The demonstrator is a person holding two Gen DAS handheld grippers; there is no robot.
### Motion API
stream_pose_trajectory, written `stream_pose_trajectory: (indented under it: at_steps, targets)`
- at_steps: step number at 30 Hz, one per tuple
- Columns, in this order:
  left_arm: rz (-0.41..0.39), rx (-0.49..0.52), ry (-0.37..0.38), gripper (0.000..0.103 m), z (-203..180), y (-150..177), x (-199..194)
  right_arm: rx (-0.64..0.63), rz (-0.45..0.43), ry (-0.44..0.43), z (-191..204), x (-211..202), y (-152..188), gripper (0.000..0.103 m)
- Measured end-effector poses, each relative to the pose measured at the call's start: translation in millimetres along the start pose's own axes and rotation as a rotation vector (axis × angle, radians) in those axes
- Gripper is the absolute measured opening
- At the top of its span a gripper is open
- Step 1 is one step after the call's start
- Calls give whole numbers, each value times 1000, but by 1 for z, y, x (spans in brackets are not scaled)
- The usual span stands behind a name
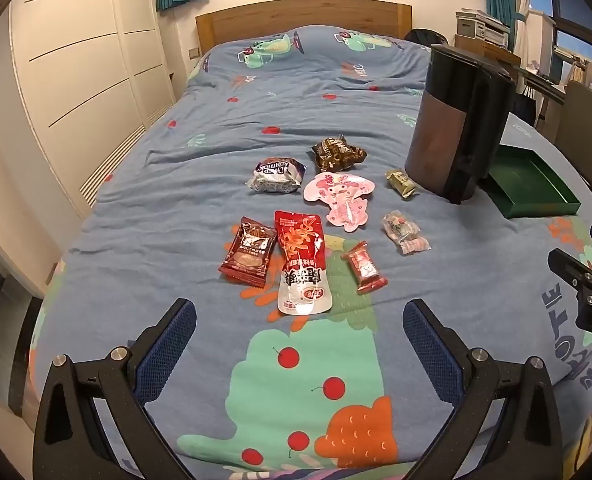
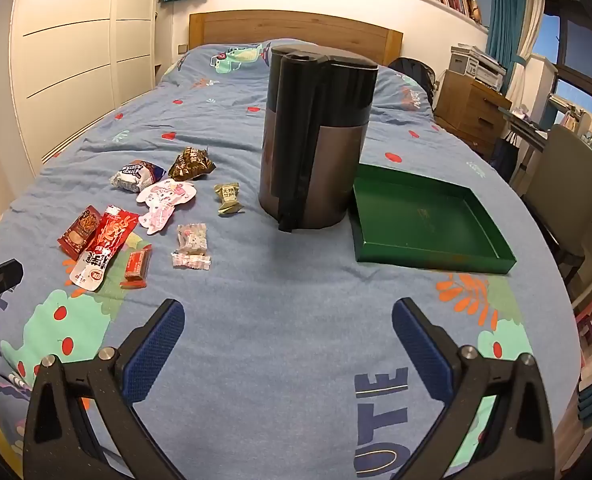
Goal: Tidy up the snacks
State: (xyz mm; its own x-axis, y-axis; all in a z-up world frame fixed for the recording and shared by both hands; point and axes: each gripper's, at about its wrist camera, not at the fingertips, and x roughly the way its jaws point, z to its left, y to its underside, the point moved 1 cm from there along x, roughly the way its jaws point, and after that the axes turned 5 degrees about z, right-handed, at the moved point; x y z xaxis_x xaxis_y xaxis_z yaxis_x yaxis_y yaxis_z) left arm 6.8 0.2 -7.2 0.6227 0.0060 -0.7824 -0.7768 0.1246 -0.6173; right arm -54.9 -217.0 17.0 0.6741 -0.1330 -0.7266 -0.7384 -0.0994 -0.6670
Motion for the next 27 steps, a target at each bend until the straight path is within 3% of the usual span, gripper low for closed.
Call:
stream_pose_trajectory:
  at_steps: [27]
  targets:
    - [29,-17,8,102,2,4,7,9,-1,-8,-2,1,1,103]
